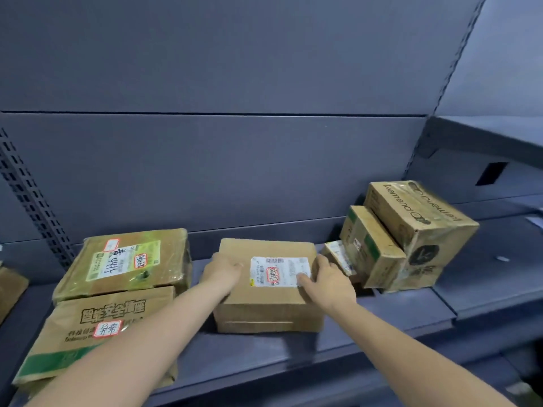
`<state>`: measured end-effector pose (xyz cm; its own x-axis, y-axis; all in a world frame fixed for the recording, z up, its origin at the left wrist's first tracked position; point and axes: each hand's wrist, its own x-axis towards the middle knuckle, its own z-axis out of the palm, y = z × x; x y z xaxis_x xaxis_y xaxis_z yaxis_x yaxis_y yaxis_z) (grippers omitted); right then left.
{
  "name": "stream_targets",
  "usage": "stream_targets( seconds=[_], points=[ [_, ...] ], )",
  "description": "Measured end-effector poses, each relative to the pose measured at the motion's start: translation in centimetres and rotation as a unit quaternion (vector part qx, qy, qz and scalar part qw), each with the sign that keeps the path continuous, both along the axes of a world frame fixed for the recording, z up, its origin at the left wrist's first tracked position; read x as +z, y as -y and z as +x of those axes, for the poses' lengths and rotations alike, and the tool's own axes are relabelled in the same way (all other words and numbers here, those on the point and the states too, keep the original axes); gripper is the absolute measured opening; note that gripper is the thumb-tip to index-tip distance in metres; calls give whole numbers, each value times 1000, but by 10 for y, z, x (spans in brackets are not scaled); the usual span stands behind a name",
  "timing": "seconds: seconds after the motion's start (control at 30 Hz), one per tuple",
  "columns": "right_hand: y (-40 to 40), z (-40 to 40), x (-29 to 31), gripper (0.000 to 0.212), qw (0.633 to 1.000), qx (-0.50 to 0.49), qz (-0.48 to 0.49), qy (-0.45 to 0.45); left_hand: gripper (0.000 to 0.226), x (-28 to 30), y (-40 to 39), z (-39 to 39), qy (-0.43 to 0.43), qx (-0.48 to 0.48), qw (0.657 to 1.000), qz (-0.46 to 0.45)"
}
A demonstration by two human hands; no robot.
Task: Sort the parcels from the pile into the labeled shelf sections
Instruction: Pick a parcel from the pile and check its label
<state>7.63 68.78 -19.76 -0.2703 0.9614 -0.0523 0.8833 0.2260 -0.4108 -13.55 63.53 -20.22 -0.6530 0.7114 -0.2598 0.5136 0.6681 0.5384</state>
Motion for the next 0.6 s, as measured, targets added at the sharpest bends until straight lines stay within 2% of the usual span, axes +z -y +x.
stream_targets(
  seconds=[0.13,0.37,0.53,0.6],
  points=[
    [28,5,0,53,999,-18,-4,-30,55,-2,-10,-7,-26,-73,997,-1],
    [49,13,-3,58,993,-81,-53,-71,57,1,-22,-7,-27,-138,990,24],
    [53,10,-5,89,992,-93,-54,-66,55,2,-24,0,-84,-162,982,44],
    [49,11,-5,92,991,-101,-61,-63,47,2,-21,1,-77,-169,981,54]
  ],
)
